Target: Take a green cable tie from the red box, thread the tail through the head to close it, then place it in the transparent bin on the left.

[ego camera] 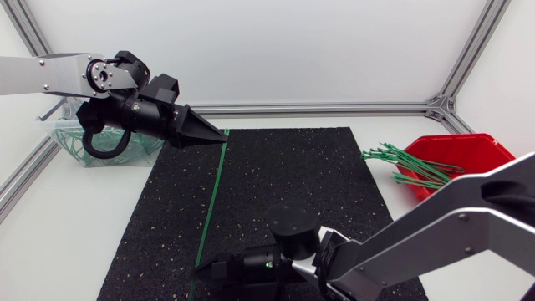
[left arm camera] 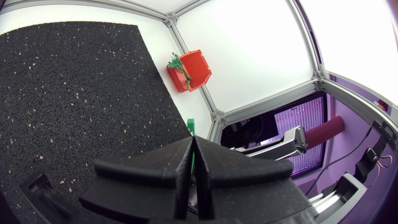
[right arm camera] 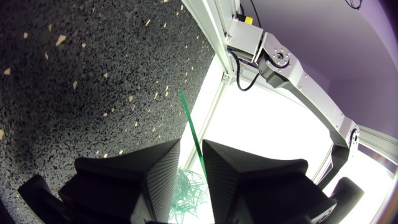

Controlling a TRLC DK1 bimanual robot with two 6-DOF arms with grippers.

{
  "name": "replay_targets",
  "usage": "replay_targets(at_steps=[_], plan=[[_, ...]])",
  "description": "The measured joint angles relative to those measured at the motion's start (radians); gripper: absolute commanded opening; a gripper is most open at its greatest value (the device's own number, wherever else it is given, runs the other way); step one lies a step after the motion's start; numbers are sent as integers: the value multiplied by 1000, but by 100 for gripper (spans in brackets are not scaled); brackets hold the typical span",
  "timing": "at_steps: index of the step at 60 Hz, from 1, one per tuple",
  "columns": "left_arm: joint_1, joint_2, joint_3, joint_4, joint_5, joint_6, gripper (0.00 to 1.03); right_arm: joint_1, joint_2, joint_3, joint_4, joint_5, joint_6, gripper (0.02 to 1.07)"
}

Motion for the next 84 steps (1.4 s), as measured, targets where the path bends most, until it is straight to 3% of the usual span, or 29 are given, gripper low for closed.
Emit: replay_targets(at_steps=[10,18,37,51,84], plan=[[0,0,0,0,0,0,3,0,0,0,0,0,0,27],[0,0,0,0,0,0,3,0,0,0,0,0,0,17],[0,0,-2,0,0,4,3,-1,0,0,0,0,0,8],[2,-11,-18,4,0,8,3,-21,0,3,0,-4,34,8],[24,-67,-65,102,30,2,3,-60,-151,-7,-27,137,778,8]])
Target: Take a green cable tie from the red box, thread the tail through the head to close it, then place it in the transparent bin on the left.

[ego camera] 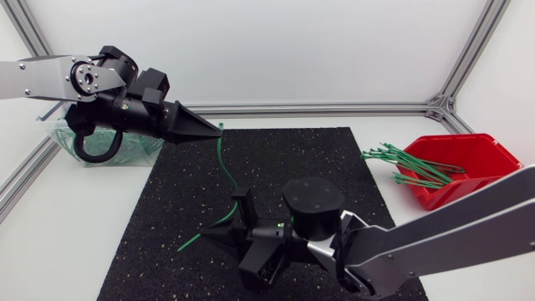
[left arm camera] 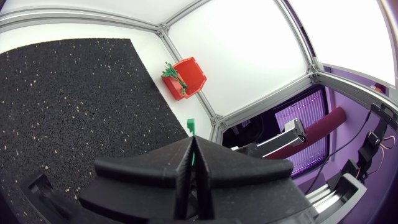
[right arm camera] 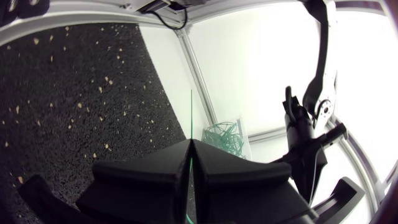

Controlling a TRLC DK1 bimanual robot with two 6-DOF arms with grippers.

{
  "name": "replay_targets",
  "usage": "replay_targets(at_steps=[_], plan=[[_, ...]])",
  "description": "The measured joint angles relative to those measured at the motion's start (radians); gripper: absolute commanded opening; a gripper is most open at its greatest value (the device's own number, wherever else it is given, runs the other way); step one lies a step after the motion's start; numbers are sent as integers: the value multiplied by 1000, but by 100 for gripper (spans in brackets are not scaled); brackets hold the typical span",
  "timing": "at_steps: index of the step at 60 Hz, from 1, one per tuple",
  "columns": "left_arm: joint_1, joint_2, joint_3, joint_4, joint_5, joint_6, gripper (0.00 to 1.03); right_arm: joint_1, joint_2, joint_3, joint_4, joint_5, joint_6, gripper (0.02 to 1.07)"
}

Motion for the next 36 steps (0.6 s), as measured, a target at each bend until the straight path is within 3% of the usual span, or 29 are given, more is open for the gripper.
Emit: replay_targets(at_steps=[15,31,36], plan=[[-11,-6,-23,167,-3,-126,3,0,-212,-15,-231,49,249,8],[-86,-91,-142,508,-72,-384,3,14,-411,-40,-492,60,428,8],[-97,-152,-200,559,-89,-439,3,29,-483,-40,-578,59,479,8]])
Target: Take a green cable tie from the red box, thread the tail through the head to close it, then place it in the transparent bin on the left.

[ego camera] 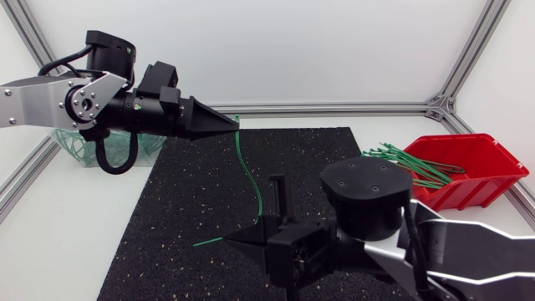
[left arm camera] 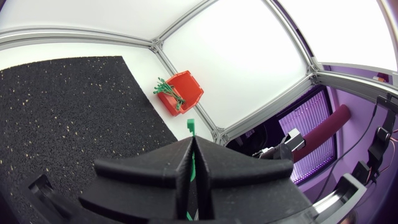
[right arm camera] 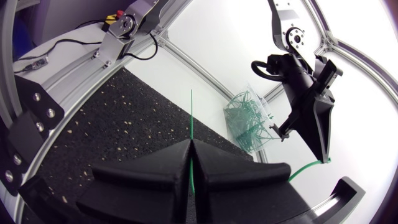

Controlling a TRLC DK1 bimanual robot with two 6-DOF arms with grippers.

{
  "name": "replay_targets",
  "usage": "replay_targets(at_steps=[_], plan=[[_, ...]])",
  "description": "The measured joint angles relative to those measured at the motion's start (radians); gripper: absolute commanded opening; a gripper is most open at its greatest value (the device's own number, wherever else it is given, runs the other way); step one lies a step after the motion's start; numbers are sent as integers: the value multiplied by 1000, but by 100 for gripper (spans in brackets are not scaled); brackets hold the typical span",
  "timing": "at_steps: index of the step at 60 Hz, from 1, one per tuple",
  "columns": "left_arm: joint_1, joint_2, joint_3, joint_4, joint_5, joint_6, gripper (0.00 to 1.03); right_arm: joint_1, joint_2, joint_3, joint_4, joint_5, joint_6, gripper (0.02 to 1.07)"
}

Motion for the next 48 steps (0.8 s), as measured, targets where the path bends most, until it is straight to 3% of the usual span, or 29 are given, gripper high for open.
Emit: replay_targets(at_steps=[9,20,33,48], plan=[[-2,-140,-105,63,-29,-63,3,16,-92,38,-243,-60,109,8],[35,-325,-256,259,-44,-198,3,16,-136,181,-510,-164,287,7],[47,-427,-291,254,-51,-249,3,-14,-134,355,-743,-348,472,7],[14,-516,-291,224,-100,-257,3,-29,-136,445,-873,-433,603,8]])
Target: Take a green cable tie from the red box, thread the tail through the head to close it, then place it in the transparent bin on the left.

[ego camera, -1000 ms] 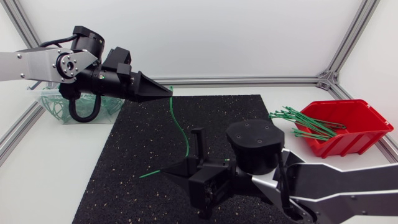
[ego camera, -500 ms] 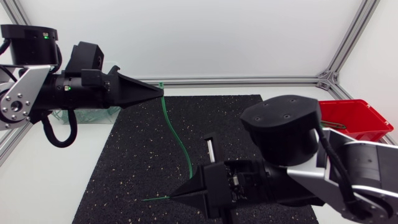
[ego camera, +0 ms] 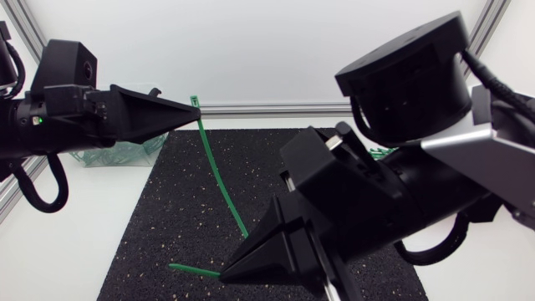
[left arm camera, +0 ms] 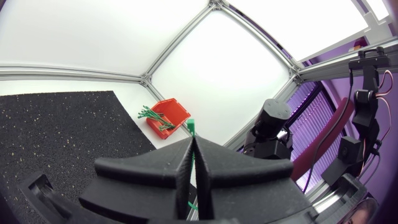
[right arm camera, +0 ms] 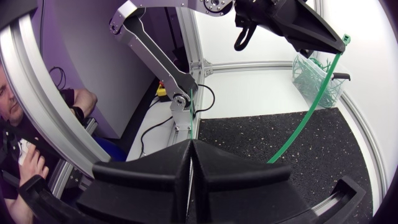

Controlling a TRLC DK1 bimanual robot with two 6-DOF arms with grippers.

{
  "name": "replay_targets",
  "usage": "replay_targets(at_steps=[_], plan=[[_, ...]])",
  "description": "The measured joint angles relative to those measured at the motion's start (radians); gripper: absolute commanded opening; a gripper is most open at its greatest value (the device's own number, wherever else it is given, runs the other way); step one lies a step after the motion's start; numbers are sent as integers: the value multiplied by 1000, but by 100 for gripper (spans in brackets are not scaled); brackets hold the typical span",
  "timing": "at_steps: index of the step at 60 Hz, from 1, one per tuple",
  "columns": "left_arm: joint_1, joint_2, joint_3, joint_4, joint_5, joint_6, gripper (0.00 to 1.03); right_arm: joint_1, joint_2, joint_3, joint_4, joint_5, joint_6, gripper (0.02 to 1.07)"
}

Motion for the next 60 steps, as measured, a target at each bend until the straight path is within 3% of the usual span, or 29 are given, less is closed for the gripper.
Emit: replay_targets(at_steps=[12,34,46,60], plan=[[-50,-4,-3,-3,-48,0,3,-41,-17,54,-72,-57,72,8],[-79,-11,-15,-3,-56,0,3,-51,3,84,-177,78,53,8],[-89,-11,-15,-3,-60,0,3,-154,-14,110,-158,73,49,7],[-98,-11,-15,-2,-72,1,3,-138,-19,117,-167,64,53,7]])
